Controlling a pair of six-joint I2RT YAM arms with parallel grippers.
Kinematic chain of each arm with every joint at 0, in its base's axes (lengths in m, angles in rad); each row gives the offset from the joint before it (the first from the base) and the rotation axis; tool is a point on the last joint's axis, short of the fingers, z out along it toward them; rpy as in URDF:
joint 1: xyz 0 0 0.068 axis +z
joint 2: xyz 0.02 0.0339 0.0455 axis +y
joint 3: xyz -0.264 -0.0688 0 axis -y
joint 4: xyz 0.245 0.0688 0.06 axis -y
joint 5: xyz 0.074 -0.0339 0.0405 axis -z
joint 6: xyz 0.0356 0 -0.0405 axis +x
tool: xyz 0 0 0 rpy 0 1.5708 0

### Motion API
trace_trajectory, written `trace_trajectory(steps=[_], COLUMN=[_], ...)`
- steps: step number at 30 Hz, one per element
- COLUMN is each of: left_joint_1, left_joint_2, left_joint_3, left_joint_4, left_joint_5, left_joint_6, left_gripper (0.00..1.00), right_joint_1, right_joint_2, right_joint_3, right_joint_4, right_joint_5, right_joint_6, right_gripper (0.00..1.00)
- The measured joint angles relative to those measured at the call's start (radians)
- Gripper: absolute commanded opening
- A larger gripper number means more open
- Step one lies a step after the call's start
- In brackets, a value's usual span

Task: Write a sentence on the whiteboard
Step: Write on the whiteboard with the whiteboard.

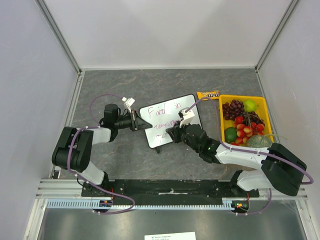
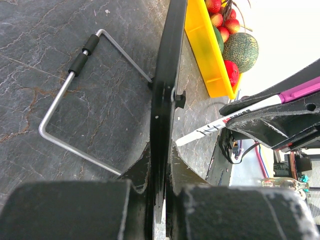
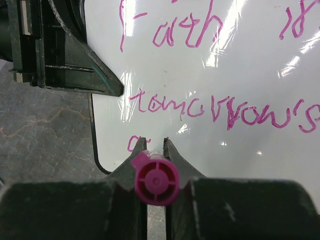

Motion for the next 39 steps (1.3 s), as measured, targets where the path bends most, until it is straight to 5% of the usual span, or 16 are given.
trace_trajectory(steps=[39], left_joint_1=[0.000], left_joint_2=[0.002], left_joint_3=[0.002], left_joint_4=[0.002], left_joint_5=[0.005], left_joint_6=[0.000], left_gripper=[0.02], right_joint_1=[-0.049], right_joint_2=[-0.067], right_joint_3=[0.026], right_joint_4=[-0.046], right_joint_5=[0.020], right_joint_6=[-0.011], right_gripper=[0.00])
